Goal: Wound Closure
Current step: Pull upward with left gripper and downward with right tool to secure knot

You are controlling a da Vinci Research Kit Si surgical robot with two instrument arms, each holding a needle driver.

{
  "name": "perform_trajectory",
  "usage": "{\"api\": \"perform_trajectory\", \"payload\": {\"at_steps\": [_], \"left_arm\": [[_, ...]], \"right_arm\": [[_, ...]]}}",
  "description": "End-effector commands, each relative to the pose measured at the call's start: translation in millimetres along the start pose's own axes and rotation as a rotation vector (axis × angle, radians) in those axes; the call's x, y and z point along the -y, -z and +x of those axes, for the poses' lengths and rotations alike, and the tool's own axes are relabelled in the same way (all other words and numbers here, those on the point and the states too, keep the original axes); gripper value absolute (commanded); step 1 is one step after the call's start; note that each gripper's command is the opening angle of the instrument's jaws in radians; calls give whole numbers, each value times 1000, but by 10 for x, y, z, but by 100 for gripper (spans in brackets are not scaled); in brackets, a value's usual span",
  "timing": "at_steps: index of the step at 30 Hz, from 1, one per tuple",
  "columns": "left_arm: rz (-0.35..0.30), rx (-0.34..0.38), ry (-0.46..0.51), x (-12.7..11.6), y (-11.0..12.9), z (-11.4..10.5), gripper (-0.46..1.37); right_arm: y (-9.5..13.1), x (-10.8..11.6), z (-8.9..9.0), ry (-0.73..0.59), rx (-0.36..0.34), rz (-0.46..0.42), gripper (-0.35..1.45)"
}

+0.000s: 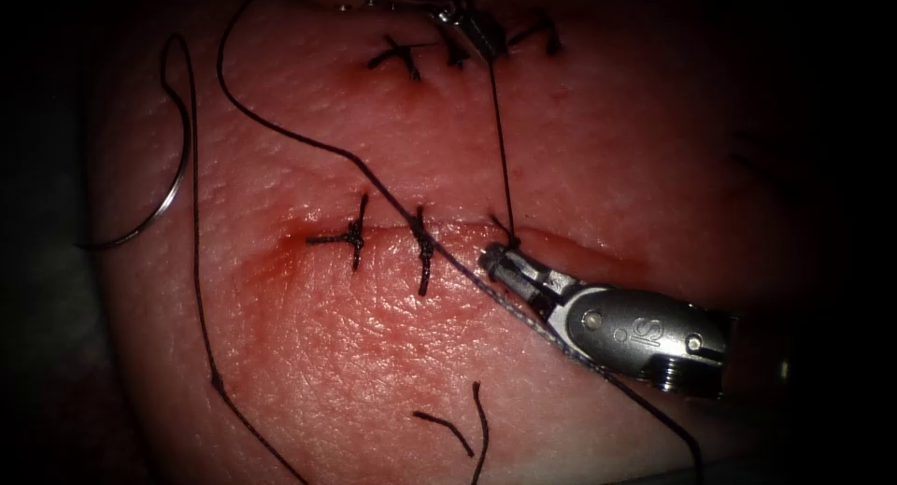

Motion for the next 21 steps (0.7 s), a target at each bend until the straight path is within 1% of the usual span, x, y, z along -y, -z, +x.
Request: {"api": "perform_trajectory", "payload": {"at_steps": [1, 5, 9, 13, 16, 21], "left_arm": [[6, 8, -5, -1, 2, 0, -35], [35, 6, -1, 6, 4, -8, -35], [60, -2, -2, 7, 6, -9, -35], [55, -11, -6, 8, 8, -6, -35], [57, -11, -13, 8, 10, -4, -35], [32, -19, -38, -4, 12, 6, -35]], "right_arm": [[-1, -1, 0, -9, 2, -21, -35], [1, 3, 1, -8, -6, -31, -35], [0, 1, 0, -8, -21, -35, -35], [-2, -2, -2, -1, -42, -8, -35], [-3, -4, -3, 4, -50, -12, -35], [-5, -7, -4, 3, -47, -15, -35]]}}
